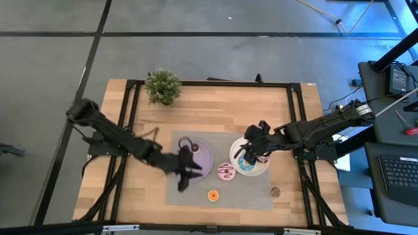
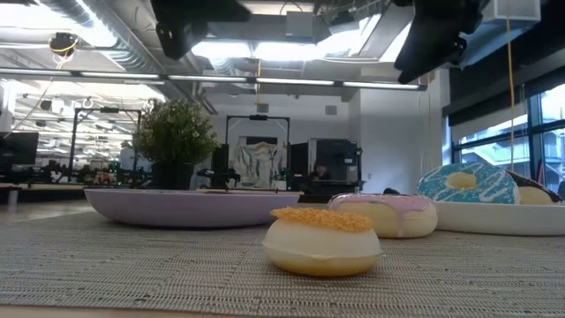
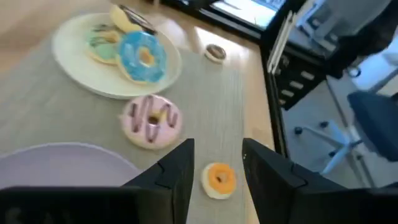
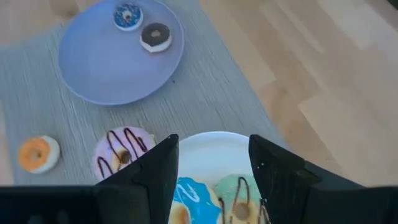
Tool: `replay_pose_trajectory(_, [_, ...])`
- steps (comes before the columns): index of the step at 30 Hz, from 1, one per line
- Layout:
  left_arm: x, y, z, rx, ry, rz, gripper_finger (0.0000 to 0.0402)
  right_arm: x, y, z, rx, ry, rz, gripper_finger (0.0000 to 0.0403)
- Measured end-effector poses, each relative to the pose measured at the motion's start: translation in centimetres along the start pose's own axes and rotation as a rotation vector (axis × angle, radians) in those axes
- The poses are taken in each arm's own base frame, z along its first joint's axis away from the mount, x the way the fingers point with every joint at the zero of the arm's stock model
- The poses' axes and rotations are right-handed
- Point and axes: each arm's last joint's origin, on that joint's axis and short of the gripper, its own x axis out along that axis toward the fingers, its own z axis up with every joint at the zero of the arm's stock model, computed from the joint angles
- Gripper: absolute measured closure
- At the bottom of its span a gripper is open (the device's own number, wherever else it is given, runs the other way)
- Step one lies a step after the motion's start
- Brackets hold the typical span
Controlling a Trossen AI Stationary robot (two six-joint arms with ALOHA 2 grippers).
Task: Pick & Place donuts
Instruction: Put the small orange donut on the purple plate
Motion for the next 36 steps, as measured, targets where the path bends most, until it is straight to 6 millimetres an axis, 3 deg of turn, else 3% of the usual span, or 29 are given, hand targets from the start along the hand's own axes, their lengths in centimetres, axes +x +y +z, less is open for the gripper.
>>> replay_pose_trajectory(6, [4.0,-4.6,-1.6,0.106,0.16,0.113,0.0274,0.0,-0.2,-0.3,-0.034,0.029,-0.012,0.0206])
replay_pose_trajectory(11, [7.3,-5.6,-2.7,0.034,0.327,0.257,0.027,0.0,-0.3,-0.4,-0.069,0.049,-0.025,0.0206])
replay_pose_trajectory(17, [10.8,-6.4,-4.0,-0.073,0.348,0.223,0.0272,0.0,-0.3,-0.4,-0.09,0.049,-0.024,0.0206])
replay_pose_trajectory(26, [12.2,-5.5,-3.1,-0.2,0.328,0.187,0.0272,0.0,-0.3,-0.4,-0.087,0.049,-0.024,0.0206])
replay_pose_trajectory(36, [12.5,-4.7,-2.4,-0.209,0.289,0.222,0.0281,0.0,-0.3,-0.4,-0.086,0.049,-0.024,0.0206])
